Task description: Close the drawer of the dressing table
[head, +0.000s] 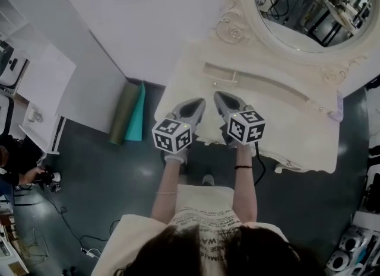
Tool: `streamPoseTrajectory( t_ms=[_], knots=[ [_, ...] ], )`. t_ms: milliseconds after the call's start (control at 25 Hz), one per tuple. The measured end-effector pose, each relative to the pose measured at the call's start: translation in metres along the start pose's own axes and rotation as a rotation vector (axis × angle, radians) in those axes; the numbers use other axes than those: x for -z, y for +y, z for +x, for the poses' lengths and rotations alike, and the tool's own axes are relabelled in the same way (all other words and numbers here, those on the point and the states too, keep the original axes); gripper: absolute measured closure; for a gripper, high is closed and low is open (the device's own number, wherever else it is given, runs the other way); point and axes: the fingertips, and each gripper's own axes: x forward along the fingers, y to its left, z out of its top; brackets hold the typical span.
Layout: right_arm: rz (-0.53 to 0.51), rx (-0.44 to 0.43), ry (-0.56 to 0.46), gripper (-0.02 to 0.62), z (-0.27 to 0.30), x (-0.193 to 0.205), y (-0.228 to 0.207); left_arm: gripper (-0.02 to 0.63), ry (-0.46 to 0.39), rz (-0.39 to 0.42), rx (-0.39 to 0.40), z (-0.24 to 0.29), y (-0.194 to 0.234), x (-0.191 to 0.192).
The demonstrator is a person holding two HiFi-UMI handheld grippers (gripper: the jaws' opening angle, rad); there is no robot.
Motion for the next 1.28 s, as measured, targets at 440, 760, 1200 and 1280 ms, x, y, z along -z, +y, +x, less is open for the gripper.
streamPoseTrajectory(
  t_ms=[440,760,1200,1280],
  knots=[
    [0.049,0.080,0.021,0.592,0.034,0.005,-0.019,0.606,0.061,-0.023,0.071,0.024,0.038,0.004],
    [0.073,0.147,0.046,0.592,0.048,0.013,-0.032,0.607,0.117,-0.029,0.129,0.040,0.053,0.015],
    [0.155,0.269,0.071,0.592,0.064,0.026,-0.047,0.607,0.180,-0.028,0.210,0.049,0.073,0.025],
    [0.167,0.295,0.082,0.592,0.067,0.030,-0.050,0.606,0.188,-0.024,0.228,0.052,0.077,0.025]
  ],
)
